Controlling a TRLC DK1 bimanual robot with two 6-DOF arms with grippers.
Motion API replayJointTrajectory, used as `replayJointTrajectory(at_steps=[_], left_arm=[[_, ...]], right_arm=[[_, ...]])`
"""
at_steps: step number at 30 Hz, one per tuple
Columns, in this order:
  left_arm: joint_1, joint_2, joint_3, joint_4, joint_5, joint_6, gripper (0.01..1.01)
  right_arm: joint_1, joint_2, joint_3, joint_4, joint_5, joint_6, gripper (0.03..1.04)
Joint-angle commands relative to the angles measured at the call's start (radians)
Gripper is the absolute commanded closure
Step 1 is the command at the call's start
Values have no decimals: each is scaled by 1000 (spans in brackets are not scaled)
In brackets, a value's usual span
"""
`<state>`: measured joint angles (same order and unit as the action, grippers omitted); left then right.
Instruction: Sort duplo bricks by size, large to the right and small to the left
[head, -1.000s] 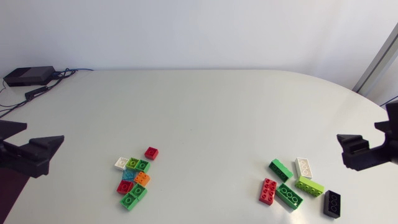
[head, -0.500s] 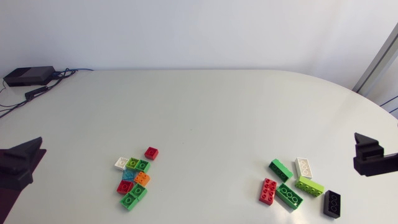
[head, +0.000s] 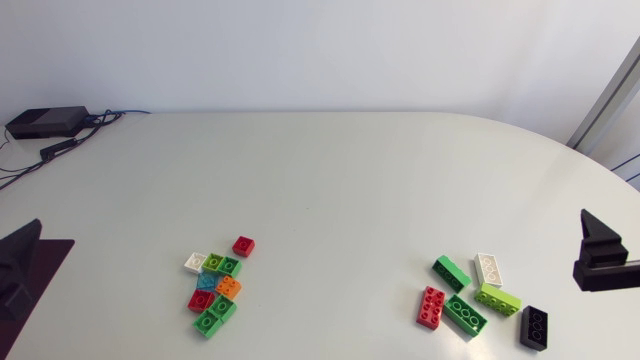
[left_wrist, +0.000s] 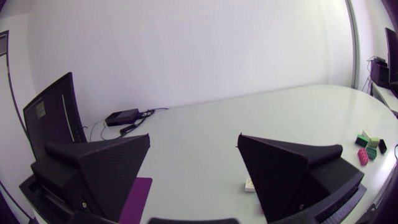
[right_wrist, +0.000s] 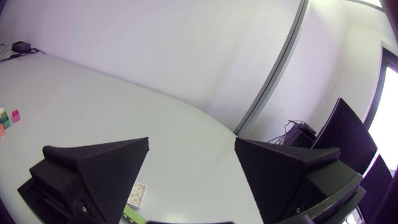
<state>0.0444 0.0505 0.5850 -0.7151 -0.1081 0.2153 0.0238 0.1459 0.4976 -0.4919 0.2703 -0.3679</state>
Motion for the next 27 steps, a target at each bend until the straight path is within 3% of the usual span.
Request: replayJointTrajectory(at_steps=[1,10,19,22,27], left_arm=[[22,-44,-31,37,8,-31,44],[28,-60,-91,138,8,-30,44],[32,-60,-182,279,-5,-17,44],[35,-61,-237,359,-77,-16,44],[35,-64,-336,503,-90,-42,44]], right_arm=[[10,-42,-36,24,7,-22,67],[19,-134,-140,105,12,-75,67],[53,-155,-222,243,7,26,67],[67,-155,-255,294,9,46,67],[80,-155,-323,355,9,63,67]])
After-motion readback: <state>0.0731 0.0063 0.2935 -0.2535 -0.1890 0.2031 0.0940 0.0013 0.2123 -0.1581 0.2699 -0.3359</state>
